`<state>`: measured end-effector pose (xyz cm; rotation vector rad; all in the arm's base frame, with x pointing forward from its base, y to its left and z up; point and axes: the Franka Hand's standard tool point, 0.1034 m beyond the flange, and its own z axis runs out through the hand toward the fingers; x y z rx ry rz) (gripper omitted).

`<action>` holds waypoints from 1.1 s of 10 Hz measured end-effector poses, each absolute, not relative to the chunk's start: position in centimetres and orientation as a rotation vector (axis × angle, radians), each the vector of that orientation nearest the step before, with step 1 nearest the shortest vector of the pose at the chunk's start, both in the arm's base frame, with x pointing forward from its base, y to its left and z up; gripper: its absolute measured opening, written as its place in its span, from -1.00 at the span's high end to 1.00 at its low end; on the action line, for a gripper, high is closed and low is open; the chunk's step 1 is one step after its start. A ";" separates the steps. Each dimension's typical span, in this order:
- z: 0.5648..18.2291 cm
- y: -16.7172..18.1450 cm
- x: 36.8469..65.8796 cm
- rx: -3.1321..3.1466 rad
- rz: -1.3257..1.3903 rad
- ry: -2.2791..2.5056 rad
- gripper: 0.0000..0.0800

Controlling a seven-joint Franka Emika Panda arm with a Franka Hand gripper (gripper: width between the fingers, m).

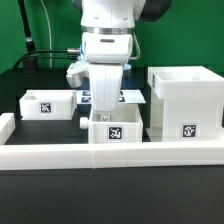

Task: Assemble drawer

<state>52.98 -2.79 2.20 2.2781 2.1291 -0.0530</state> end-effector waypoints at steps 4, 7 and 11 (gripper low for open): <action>1.9 -3.0 52.8 2.285 -0.059 2.125 0.89; 2.0 -1.6 52.9 2.272 -0.065 2.157 0.89; 1.7 -1.2 52.9 2.266 -0.036 2.151 0.89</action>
Offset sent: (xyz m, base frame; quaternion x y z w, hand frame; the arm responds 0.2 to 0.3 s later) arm 0.0000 0.0000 0.0000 0.0000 0.0000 0.0000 1.0000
